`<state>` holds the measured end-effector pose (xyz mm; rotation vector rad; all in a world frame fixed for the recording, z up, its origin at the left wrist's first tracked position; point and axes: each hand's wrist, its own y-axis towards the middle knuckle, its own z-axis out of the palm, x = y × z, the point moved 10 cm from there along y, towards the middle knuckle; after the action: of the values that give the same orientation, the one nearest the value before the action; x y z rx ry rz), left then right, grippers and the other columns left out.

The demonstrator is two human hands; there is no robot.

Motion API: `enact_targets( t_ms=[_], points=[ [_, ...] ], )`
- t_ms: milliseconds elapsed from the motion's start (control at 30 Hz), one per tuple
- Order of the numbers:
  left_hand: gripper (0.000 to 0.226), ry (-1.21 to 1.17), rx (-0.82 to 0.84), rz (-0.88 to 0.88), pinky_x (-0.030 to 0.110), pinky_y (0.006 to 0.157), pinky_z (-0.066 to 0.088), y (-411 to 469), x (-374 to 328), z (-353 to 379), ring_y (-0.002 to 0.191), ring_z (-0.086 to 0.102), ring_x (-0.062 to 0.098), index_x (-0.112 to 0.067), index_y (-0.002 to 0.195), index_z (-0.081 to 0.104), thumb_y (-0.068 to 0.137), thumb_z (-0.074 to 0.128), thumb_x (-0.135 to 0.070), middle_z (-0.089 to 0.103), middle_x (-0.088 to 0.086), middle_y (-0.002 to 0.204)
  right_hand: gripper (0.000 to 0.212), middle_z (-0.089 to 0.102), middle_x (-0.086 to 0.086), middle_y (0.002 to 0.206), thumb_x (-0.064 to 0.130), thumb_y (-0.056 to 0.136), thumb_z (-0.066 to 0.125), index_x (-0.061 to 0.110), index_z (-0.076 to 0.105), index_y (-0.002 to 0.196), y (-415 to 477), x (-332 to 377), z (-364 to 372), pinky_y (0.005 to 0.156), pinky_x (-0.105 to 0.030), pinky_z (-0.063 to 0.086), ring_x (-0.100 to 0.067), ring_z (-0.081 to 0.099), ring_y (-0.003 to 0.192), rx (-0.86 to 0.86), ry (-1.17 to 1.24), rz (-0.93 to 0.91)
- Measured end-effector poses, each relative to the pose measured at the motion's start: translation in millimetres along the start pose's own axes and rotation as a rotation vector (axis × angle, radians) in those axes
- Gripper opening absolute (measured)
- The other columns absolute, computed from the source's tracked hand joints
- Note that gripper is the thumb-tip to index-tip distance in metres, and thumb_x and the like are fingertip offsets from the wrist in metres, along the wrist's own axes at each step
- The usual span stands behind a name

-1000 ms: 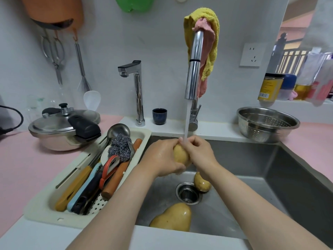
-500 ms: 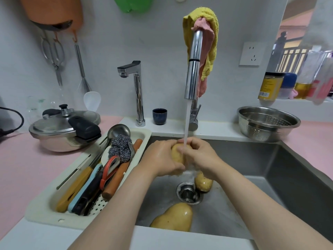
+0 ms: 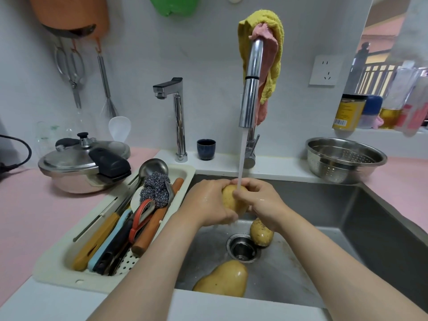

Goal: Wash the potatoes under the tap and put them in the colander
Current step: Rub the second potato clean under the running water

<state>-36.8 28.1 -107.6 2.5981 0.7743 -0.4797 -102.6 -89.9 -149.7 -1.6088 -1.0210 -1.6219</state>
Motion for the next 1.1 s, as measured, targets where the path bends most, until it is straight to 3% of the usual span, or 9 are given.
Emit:
enact_targets(
  t_ms=[133, 500, 667, 833, 1100],
  points=[
    [0.089, 0.001, -0.009, 0.001, 0.029, 0.081, 0.055, 0.0, 0.6, -0.8, 0.099, 0.065, 0.012, -0.043, 0.138, 0.058, 0.053, 0.086, -0.05, 0.074, -0.011, 0.113, 0.029, 0.076, -0.013, 0.112, 0.003, 0.091, 0.067, 0.022, 0.081, 0.107, -0.8, 2.4, 0.2, 0.093, -0.062, 0.057, -0.041, 0.069, 0.11, 0.005, -0.011, -0.009],
    [0.092, 0.001, -0.02, 0.016, 0.031, 0.087, 0.055, 0.4, -0.4, -0.6, 0.106, 0.065, 0.013, -0.046, 0.14, 0.055, 0.054, 0.086, -0.052, 0.073, -0.011, 0.119, 0.029, 0.077, -0.008, 0.108, 0.003, 0.09, 0.07, 0.024, 0.081, 0.105, -1.7, 2.7, -2.4, 0.092, -0.06, 0.057, -0.033, 0.07, 0.103, -0.01, -0.015, -0.006],
    [0.088, 0.004, -0.019, 0.016, 0.029, 0.082, 0.053, 1.2, 1.4, 0.6, 0.103, 0.064, 0.014, -0.044, 0.138, 0.057, 0.055, 0.086, -0.051, 0.073, -0.011, 0.116, 0.023, 0.076, -0.008, 0.113, 0.011, 0.087, 0.077, 0.024, 0.081, 0.106, -0.1, 1.1, -1.5, 0.094, -0.06, 0.058, -0.037, 0.068, 0.114, -0.016, 0.001, 0.003],
    [0.087, 0.003, -0.027, 0.025, 0.031, 0.086, 0.054, 0.6, -0.6, -1.1, 0.106, 0.065, 0.013, -0.045, 0.137, 0.058, 0.055, 0.087, -0.051, 0.073, -0.012, 0.117, 0.022, 0.077, -0.009, 0.113, 0.012, 0.09, 0.072, 0.023, 0.082, 0.106, 1.4, -0.5, -2.3, 0.094, -0.061, 0.058, -0.036, 0.07, 0.113, -0.015, 0.019, 0.018],
    [0.087, -0.03, -0.014, 0.015, 0.025, 0.077, 0.05, -1.5, -0.1, -2.2, 0.095, 0.063, 0.01, -0.044, 0.136, 0.059, 0.054, 0.088, -0.046, 0.073, -0.013, 0.113, 0.022, 0.077, -0.007, 0.11, 0.016, 0.085, 0.077, 0.024, 0.082, 0.105, 0.1, 0.7, -0.4, 0.094, -0.06, 0.058, -0.033, 0.07, 0.108, -0.009, 0.01, 0.021]
  ],
)
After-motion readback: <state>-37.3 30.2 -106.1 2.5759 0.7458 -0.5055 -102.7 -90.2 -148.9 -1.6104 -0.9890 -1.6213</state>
